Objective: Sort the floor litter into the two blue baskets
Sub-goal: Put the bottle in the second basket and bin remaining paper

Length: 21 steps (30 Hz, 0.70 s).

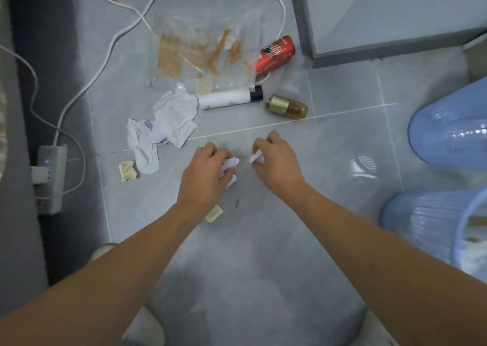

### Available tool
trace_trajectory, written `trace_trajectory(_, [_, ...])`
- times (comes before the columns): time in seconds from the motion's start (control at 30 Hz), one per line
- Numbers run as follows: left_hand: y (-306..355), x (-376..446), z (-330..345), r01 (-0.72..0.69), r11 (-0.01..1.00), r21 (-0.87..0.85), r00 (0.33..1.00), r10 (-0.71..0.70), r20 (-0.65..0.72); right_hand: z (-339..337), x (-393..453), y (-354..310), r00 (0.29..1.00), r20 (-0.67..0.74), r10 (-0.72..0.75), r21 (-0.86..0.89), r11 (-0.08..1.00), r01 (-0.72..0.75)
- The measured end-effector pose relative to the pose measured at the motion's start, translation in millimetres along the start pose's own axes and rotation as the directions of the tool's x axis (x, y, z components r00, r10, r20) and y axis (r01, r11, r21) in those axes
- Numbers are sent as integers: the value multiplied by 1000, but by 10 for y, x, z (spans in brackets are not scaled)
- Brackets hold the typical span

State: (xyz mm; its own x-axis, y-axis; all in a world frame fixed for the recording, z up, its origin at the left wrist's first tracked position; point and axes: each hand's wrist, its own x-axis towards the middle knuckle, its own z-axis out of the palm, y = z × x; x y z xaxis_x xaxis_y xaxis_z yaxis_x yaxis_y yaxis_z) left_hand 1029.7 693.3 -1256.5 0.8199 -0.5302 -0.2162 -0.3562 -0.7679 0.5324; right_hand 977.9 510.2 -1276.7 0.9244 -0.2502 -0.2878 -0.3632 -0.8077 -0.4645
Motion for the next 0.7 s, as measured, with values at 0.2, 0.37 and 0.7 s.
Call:
trace_trajectory(0.2, [1328,-317,-361,-152,986,-66,985,156,69,-1161,-1095,142,943,-228,241,206,959,-195])
trace_trajectory(0.37, [2579,-576,-365,-255,962,-101,952,268,150,-2033,-2051,501,853,-328,407,336,894,-297])
trace_trajectory(0.7, [4149,-777,477,-338,933,-120,902,358,240,-2519,-3342,1875,624,-343,702,446,707,-549])
